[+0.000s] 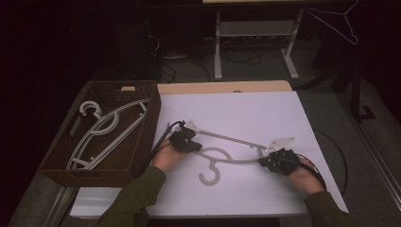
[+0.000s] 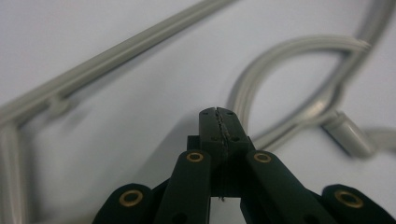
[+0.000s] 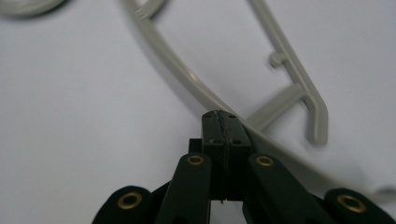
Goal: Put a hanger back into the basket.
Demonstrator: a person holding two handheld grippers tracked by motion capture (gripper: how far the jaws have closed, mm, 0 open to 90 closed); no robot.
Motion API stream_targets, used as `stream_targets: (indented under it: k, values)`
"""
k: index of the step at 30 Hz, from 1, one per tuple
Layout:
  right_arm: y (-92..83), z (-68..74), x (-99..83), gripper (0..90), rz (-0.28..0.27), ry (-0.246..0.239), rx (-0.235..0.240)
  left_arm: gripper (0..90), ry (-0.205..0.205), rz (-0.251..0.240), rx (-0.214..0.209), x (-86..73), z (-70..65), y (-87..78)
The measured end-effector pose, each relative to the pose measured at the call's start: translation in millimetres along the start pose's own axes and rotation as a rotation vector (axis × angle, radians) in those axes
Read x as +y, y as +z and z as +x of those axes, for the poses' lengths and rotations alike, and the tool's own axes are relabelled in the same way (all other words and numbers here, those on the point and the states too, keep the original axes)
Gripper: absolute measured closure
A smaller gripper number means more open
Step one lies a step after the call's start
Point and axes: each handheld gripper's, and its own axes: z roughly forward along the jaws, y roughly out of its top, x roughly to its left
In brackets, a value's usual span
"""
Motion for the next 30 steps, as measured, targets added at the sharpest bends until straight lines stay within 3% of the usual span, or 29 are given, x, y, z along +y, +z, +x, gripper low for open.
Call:
stream_targets:
  k: [6,10,17,22,24,27,30]
  values:
    - [14.5,-21.4,10.6,89.3,0.001,0.039,-0.055,90.0,0.031,0.030,-0.062,-11.2,-17.7,-7.1]
    - [23.4,-32.3,20.3,89.2,-0.009,0.078,-0.074,90.0,0.029,0.017,-0.104,-17.6,-34.0,-9.1]
    - [37.2,-46.4,33.2,89.3,-0.034,0.124,-0.097,90.0,0.073,-0.005,-0.151,-24.7,-57.6,-10.4]
    - [39.7,-48.2,35.0,89.1,-0.048,0.143,-0.102,89.0,0.083,-0.042,-0.153,-26.6,-56.6,-15.6]
    - [36.3,-47.6,33.9,84.0,-0.063,0.145,-0.101,82.3,0.062,-0.056,-0.142,-28.6,-55.5,-22.8]
    - [28.2,-44.4,32.9,67.7,-0.090,0.171,-0.089,74.0,0.064,-0.082,-0.131,-35.2,-54.9,-34.3]
    - [19.7,-39.0,31.6,57.6,-0.118,0.164,-0.063,66.9,0.066,-0.088,-0.129,-42.3,-58.6,-41.6]
